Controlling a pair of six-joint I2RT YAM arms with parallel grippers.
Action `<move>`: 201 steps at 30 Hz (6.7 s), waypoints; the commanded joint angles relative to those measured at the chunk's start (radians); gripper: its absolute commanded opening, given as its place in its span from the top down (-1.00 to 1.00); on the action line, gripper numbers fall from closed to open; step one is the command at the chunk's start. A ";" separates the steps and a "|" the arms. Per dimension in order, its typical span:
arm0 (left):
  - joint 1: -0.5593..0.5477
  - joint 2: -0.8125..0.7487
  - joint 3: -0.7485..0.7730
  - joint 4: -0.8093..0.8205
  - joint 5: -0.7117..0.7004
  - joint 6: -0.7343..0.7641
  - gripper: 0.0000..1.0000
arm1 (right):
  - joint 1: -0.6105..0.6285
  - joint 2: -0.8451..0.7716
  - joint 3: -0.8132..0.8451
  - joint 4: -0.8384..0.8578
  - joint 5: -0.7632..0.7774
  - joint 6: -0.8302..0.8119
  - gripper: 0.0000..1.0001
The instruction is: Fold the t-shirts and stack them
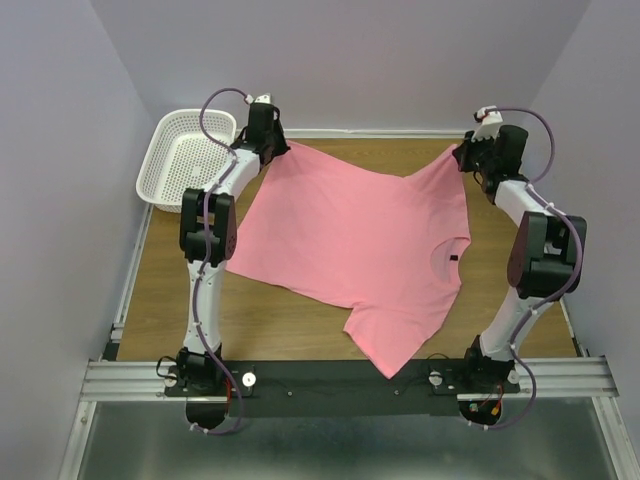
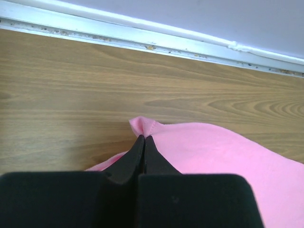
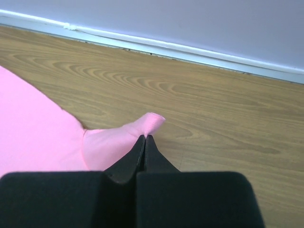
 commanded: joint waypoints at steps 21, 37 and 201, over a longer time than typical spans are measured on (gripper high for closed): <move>0.049 0.021 -0.030 0.004 -0.019 0.036 1.00 | 0.000 -0.499 -0.415 -0.010 -0.151 -0.015 0.99; 0.071 -0.156 -0.288 0.153 -0.011 0.082 1.00 | 0.000 -0.652 -0.555 -0.096 -0.169 -0.066 0.99; 0.164 -1.752 -1.316 0.133 0.216 0.231 -0.27 | 0.395 -0.323 -0.311 -0.949 -0.295 -0.624 -0.30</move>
